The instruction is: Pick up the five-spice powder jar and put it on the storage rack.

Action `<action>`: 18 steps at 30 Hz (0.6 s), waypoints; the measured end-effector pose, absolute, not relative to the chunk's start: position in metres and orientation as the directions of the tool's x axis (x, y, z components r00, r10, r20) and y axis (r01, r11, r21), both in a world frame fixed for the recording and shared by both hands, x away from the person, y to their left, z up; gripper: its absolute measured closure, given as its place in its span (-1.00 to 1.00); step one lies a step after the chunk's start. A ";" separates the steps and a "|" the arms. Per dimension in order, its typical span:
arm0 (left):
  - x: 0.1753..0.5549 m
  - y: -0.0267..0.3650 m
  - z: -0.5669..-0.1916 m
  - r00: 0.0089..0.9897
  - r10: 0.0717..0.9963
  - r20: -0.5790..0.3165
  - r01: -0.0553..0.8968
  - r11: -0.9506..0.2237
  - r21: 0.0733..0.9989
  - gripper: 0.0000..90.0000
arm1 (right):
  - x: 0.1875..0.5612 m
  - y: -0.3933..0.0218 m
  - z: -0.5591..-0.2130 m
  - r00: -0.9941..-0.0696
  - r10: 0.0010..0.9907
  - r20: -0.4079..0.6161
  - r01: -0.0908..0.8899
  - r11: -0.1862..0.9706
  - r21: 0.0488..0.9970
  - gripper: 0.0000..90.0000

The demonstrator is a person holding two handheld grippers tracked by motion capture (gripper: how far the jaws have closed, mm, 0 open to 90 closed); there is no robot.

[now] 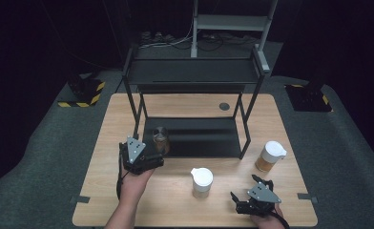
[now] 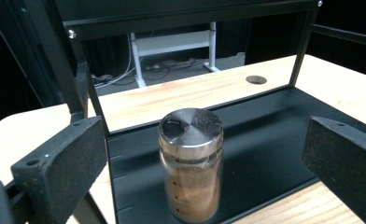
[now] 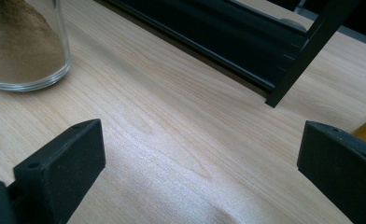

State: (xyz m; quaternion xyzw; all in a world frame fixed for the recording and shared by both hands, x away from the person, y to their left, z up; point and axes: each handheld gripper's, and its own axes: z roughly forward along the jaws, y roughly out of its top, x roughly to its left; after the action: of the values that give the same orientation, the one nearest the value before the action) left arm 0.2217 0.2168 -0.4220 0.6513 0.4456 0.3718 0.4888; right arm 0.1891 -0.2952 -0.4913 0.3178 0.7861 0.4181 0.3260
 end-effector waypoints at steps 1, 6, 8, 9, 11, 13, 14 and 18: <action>0.220 0.218 -0.422 0.328 0.943 0.046 0.216 -0.123 0.969 -0.99 | 0.189 -0.295 -0.491 -0.586 0.772 -0.247 0.227 0.449 0.864 -1.00; 0.211 0.224 -0.424 0.333 0.942 0.047 0.213 -0.123 0.969 -0.99 | 0.189 -0.295 -0.491 -0.586 0.771 -0.250 0.226 0.451 0.864 -1.00; 0.208 0.225 -0.426 0.333 0.942 0.047 0.212 -0.124 0.969 -0.99 | 0.189 -0.295 -0.491 -0.586 0.771 -0.249 0.226 0.451 0.864 -1.00; 0.207 0.225 -0.427 0.334 0.941 0.049 0.211 -0.125 0.970 -0.99 | 0.189 -0.295 -0.491 -0.585 0.772 -0.249 0.227 0.450 0.864 -1.00; 0.204 0.226 -0.429 0.332 0.942 0.052 0.208 -0.127 0.970 -0.99 | 0.189 -0.295 -0.491 -0.585 0.772 -0.249 0.227 0.450 0.864 -1.00; 0.199 0.229 -0.432 0.334 0.941 0.060 0.213 -0.137 0.967 -0.99 | 0.189 -0.295 -0.491 -0.585 0.771 -0.250 0.226 0.451 0.863 -1.00; 0.199 0.229 -0.432 0.334 0.941 0.060 0.213 -0.137 0.967 -0.99 | 0.189 -0.295 -0.491 -0.585 0.771 -0.250 0.226 0.451 0.863 -1.00; 0.191 0.233 -0.440 0.336 0.940 0.058 0.220 -0.138 0.966 -0.99 | 0.189 -0.294 -0.492 -0.583 0.772 -0.253 0.224 0.452 0.863 -1.00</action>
State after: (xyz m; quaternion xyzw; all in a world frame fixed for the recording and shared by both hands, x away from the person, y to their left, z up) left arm 0.1908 0.2330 -0.4399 0.6571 0.4415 0.3704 0.4859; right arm 0.1886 -0.2943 -0.4916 0.3167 0.7861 0.4167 0.3289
